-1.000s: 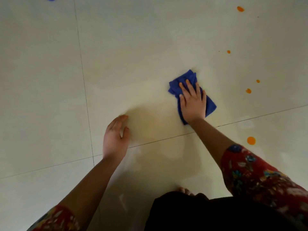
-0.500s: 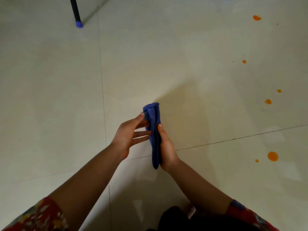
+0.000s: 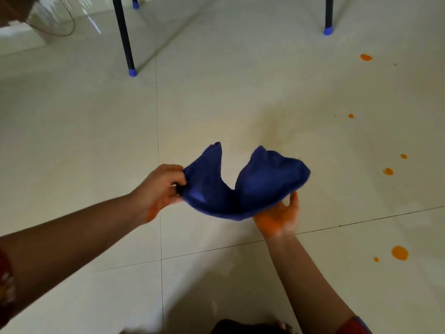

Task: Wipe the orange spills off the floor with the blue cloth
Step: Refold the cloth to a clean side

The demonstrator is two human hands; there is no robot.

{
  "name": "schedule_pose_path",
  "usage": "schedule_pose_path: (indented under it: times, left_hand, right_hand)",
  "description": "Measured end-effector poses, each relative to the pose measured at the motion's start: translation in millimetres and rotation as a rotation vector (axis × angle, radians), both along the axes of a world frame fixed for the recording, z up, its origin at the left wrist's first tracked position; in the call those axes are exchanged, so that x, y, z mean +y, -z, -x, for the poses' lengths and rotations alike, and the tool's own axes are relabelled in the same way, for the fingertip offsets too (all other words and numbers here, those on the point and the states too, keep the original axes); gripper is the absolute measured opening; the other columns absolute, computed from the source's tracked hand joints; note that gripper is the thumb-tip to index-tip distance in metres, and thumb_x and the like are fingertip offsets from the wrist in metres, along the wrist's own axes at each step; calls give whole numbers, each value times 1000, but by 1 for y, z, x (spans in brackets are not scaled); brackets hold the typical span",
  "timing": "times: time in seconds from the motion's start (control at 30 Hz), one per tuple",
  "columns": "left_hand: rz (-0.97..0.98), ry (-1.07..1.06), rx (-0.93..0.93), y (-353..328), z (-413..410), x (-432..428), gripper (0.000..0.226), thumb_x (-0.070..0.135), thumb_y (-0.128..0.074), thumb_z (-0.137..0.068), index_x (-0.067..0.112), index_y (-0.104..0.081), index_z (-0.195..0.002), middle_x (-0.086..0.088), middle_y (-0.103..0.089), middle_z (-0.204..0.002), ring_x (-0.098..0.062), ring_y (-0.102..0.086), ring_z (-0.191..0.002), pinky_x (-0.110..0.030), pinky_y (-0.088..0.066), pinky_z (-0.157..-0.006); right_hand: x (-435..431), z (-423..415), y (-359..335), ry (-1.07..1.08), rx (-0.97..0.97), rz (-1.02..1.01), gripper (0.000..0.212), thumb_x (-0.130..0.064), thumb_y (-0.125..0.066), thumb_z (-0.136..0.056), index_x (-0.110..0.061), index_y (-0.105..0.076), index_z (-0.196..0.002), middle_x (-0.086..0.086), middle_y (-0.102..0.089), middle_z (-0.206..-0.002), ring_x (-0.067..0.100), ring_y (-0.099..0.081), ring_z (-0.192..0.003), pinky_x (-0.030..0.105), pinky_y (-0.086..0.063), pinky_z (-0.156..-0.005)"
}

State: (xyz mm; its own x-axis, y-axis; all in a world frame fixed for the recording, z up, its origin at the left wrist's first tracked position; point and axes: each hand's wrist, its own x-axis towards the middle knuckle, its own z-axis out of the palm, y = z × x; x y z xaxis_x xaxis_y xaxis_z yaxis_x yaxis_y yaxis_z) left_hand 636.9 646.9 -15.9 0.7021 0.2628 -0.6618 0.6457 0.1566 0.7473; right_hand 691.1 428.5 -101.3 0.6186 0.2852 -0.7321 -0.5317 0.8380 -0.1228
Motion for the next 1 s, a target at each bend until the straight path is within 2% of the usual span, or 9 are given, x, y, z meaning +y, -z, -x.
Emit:
schedule_pose_path:
  times: [0.13, 0.27, 0.33, 0.47, 0.57, 0.67, 0.73, 0.83, 1.0]
  left_hand:
    - [-290, 292, 403, 9, 14, 17, 66, 6, -64, -78, 26, -36, -134, -12, -56, -127, -25, -56, -109, -32, -48, -85]
    - [-500, 538, 20, -1, 4, 10, 71, 21, -67, -88, 35, -29, -146, 8, -31, -149, -8, -35, -130, -22, -30, -99]
    - [-406, 624, -115, -11, -11, -1, 54, 21, -58, -95, 35, -36, -143, 18, -38, -141, 0, -37, -127, -17, -32, -101]
    - [-357, 651, -340, -10, -31, -14, 25, 28, -59, -85, 11, -68, -101, -1, -70, -96, -7, -61, -87, -23, -48, -82]
    - [-308, 539, -475, 2, -37, -9, 18, 21, -65, -86, 9, -65, -73, 4, -60, -69, -9, -53, -66, -22, -44, -65]
    - [-341, 468, -568, 13, -38, -3, 24, 30, -63, -88, 11, -62, -73, -2, -54, -66, -12, -48, -64, -24, -41, -63]
    - [-435, 515, -618, 15, -38, -1, 18, 27, -58, -93, 23, -66, -77, 5, -59, -70, -10, -53, -67, -23, -43, -67]
    - [-977, 705, -856, 5, -39, 6, 23, 33, -50, -94, 22, -70, -94, 17, -57, -81, -2, -52, -68, -21, -40, -62]
    - [-1507, 837, -1093, 6, -28, 20, 29, 27, -47, -97, 14, -72, -106, -2, -64, -79, -22, -61, -60, -27, -43, -44]
  right_hand:
    - [5, -6, 0, -114, -96, 189, 27, -26, -30, -104, -20, -56, -105, -3, -59, -95, 16, -62, -84, 36, -52, -76]
    - [19, -13, -24, -512, -308, 86, 41, -23, -25, -100, -18, -52, -70, -3, -49, -65, 12, -51, -62, 26, -39, -64]
    - [28, -20, -48, -668, -468, 75, 41, -23, -23, -96, -19, -46, -62, 1, -43, -60, 18, -48, -61, 22, -34, -56]
    - [32, -39, -75, -531, -541, 114, 21, -26, -29, -95, -16, -38, -80, 10, -30, -82, 25, -36, -80, 34, -34, -79]
    - [-4, -65, -81, -493, -551, -6, 55, -60, -31, -93, -17, -64, -95, 6, -62, -101, 23, -58, -101, 39, -40, -93]
    - [-52, -87, -75, -630, -539, 112, 89, -79, -55, -70, -17, -58, -133, 13, -55, -139, 32, -51, -127, 53, -32, -112]
    - [-69, -90, -68, -755, -587, 241, 80, -68, -73, -64, -24, -61, -129, 10, -51, -144, 30, -50, -127, 53, -36, -108]
    - [-64, -86, -63, -1017, -759, 559, 56, -26, -73, -81, -27, -55, -134, -1, -63, -130, 21, -59, -121, 39, -50, -98]
    - [-43, -80, -52, -786, -1155, 921, 51, 20, -61, -78, -21, -65, -107, 5, -70, -103, 11, -65, -98, 27, -54, -87]
